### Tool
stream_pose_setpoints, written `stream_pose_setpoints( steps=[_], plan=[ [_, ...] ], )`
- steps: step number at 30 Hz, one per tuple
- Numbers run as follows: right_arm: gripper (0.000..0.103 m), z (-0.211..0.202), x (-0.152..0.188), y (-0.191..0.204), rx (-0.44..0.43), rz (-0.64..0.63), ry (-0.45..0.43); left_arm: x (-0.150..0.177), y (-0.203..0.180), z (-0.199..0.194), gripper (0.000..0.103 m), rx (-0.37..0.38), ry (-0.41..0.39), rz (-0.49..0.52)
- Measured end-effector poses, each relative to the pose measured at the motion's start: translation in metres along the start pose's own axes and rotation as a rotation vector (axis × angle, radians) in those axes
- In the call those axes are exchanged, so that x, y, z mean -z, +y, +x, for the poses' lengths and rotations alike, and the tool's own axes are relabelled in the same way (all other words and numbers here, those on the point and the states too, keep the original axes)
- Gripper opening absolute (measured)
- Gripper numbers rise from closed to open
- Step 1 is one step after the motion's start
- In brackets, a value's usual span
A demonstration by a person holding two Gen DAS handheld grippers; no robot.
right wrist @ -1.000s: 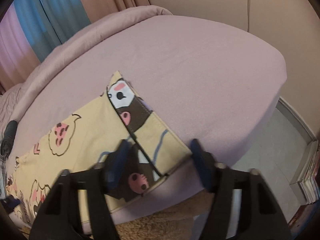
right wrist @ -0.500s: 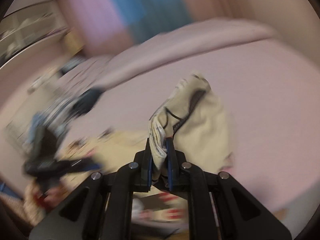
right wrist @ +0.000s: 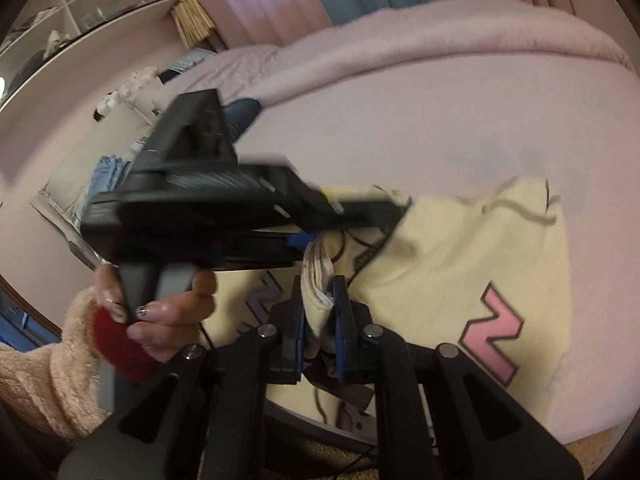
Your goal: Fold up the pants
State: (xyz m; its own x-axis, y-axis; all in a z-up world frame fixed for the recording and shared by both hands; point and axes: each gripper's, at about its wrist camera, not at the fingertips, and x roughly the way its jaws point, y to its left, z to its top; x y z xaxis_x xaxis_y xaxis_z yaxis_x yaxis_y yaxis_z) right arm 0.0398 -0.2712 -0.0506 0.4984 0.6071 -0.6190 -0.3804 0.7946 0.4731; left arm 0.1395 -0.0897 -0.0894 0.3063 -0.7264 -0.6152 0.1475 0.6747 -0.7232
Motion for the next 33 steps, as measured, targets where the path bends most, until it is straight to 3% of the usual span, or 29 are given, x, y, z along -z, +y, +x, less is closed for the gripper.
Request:
stream_pose_setpoints(
  steps=[5, 7, 8, 11, 14, 15, 16, 18, 20, 23, 25, 26, 27, 29, 31, 33],
  plan=[
    [0.013, 0.017, -0.003, 0.033, -0.082, -0.049, -0.001, 0.007, -0.008, -0.039, 0.008, -0.16, -0.108, 0.124],
    [0.013, 0.037, -0.002, 0.044, -0.109, -0.052, 0.018, 0.008, 0.004, -0.041, 0.008, -0.279, -0.126, 0.156],
    [0.013, 0.049, 0.0, 0.047, -0.113, -0.048, 0.035, 0.007, 0.016, -0.038, 0.008, -0.344, -0.116, 0.15],
    [0.016, 0.085, 0.01, 0.051, -0.094, -0.045, 0.126, 0.005, 0.045, -0.023, 0.008, -0.413, -0.045, 0.099],
    [0.021, 0.121, 0.015, 0.057, -0.031, -0.064, 0.237, 0.003, 0.05, -0.018, 0.009, -0.437, -0.027, 0.1],
    [0.023, 0.119, 0.015, 0.059, -0.03, -0.068, 0.227, 0.002, 0.046, -0.02, 0.014, -0.448, -0.027, 0.106],
    [0.027, 0.115, 0.015, 0.06, -0.037, -0.07, 0.221, 0.001, 0.041, -0.022, 0.017, -0.465, -0.029, 0.115],
    [0.061, 0.099, 0.009, 0.06, -0.054, -0.052, 0.201, -0.004, 0.031, -0.025, 0.028, -0.523, -0.046, 0.136],
    [0.067, 0.073, 0.004, 0.051, -0.064, -0.014, 0.127, -0.002, 0.018, -0.03, 0.029, -0.543, -0.08, 0.155],
    [0.066, 0.046, 0.006, 0.031, 0.045, 0.022, 0.076, 0.008, 0.008, -0.031, 0.029, -0.465, -0.103, 0.16],
    [0.068, 0.043, 0.011, 0.016, 0.219, 0.028, 0.07, 0.022, 0.006, -0.021, 0.029, -0.406, -0.082, 0.16],
    [0.068, 0.047, 0.015, 0.014, 0.266, 0.03, 0.084, 0.028, 0.009, -0.015, 0.029, -0.401, -0.06, 0.161],
    [0.067, 0.054, 0.023, 0.006, 0.328, 0.037, 0.13, 0.036, 0.013, -0.007, 0.029, -0.403, -0.027, 0.155],
    [0.066, 0.06, 0.032, 0.001, 0.353, 0.031, 0.169, 0.05, 0.021, 0.004, 0.029, -0.444, 0.008, 0.154],
    [0.066, 0.058, 0.046, 0.014, 0.393, -0.056, 0.153, 0.066, 0.017, 0.003, 0.029, -0.487, -0.059, 0.21],
    [0.066, 0.06, 0.051, 0.023, 0.412, -0.077, 0.171, 0.078, 0.013, 0.0, 0.029, -0.502, -0.048, 0.246]
  ],
)
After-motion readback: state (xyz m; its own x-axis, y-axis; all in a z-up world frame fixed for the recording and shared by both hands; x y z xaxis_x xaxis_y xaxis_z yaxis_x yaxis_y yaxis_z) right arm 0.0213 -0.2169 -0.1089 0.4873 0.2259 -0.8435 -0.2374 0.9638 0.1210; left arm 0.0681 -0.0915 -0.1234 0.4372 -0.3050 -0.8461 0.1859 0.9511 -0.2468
